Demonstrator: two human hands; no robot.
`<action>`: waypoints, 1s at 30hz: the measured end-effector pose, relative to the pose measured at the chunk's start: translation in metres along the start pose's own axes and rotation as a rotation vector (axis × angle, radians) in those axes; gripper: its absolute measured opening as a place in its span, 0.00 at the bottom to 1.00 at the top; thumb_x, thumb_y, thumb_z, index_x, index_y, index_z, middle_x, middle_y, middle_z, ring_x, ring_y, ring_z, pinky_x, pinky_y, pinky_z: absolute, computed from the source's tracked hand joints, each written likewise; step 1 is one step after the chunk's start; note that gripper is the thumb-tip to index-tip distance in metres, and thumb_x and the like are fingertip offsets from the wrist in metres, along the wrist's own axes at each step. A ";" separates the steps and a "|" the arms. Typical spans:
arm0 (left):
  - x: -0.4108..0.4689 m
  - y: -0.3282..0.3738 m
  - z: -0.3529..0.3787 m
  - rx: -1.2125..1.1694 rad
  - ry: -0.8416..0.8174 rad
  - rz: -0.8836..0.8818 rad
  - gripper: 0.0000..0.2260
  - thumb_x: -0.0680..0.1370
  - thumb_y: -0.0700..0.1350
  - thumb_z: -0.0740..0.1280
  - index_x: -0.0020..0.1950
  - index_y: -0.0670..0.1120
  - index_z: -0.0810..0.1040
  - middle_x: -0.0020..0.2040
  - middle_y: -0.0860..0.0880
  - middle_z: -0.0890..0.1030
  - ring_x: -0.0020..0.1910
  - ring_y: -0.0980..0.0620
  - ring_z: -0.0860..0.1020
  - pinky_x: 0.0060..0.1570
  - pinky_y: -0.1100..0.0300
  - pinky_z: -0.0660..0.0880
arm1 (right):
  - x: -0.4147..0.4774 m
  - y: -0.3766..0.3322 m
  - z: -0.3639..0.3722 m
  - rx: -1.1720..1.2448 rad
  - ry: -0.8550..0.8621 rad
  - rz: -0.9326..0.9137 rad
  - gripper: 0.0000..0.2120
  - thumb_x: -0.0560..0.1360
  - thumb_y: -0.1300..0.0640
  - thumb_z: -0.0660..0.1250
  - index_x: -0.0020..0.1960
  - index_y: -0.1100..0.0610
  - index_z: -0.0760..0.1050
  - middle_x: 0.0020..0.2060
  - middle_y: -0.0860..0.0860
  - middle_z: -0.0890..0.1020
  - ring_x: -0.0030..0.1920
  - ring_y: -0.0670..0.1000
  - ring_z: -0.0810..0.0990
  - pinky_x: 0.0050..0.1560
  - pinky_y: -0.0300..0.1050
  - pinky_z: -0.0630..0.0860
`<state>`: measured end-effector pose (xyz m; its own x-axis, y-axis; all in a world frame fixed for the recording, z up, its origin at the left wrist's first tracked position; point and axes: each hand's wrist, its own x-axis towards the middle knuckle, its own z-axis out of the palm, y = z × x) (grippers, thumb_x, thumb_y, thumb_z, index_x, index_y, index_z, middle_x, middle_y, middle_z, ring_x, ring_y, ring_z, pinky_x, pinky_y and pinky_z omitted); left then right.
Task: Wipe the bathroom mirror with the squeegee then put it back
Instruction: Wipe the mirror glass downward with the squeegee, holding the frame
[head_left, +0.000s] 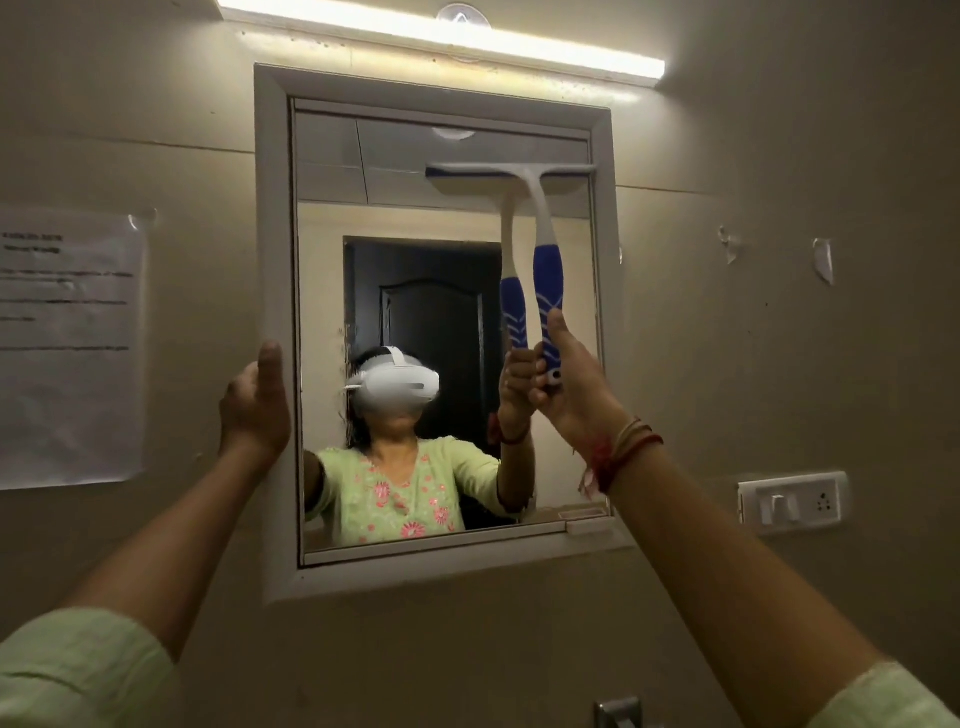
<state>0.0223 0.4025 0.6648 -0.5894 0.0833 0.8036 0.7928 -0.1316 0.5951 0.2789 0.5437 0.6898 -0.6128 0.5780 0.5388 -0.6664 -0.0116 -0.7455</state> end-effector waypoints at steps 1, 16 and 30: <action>0.000 0.000 0.000 0.000 0.001 -0.005 0.23 0.79 0.60 0.47 0.32 0.46 0.63 0.30 0.47 0.66 0.36 0.48 0.67 0.32 0.55 0.60 | -0.005 0.008 -0.008 0.011 -0.027 0.030 0.23 0.79 0.41 0.52 0.42 0.59 0.72 0.22 0.46 0.74 0.20 0.43 0.72 0.20 0.34 0.69; 0.002 -0.002 0.000 -0.012 0.007 -0.022 0.25 0.79 0.60 0.47 0.40 0.41 0.69 0.35 0.42 0.69 0.39 0.47 0.69 0.39 0.54 0.62 | -0.032 0.036 -0.019 -0.039 0.052 0.042 0.25 0.77 0.39 0.55 0.49 0.62 0.73 0.27 0.48 0.72 0.25 0.45 0.69 0.28 0.37 0.66; 0.001 0.000 -0.001 -0.025 -0.004 -0.035 0.25 0.78 0.61 0.48 0.42 0.41 0.70 0.39 0.40 0.71 0.41 0.47 0.69 0.41 0.53 0.63 | -0.060 0.062 -0.024 -0.151 0.256 -0.044 0.22 0.67 0.36 0.64 0.39 0.56 0.78 0.24 0.47 0.74 0.24 0.45 0.70 0.25 0.38 0.67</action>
<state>0.0217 0.4017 0.6660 -0.6163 0.0924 0.7820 0.7672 -0.1532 0.6228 0.2845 0.5280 0.6014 -0.4450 0.7628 0.4692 -0.6075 0.1278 -0.7839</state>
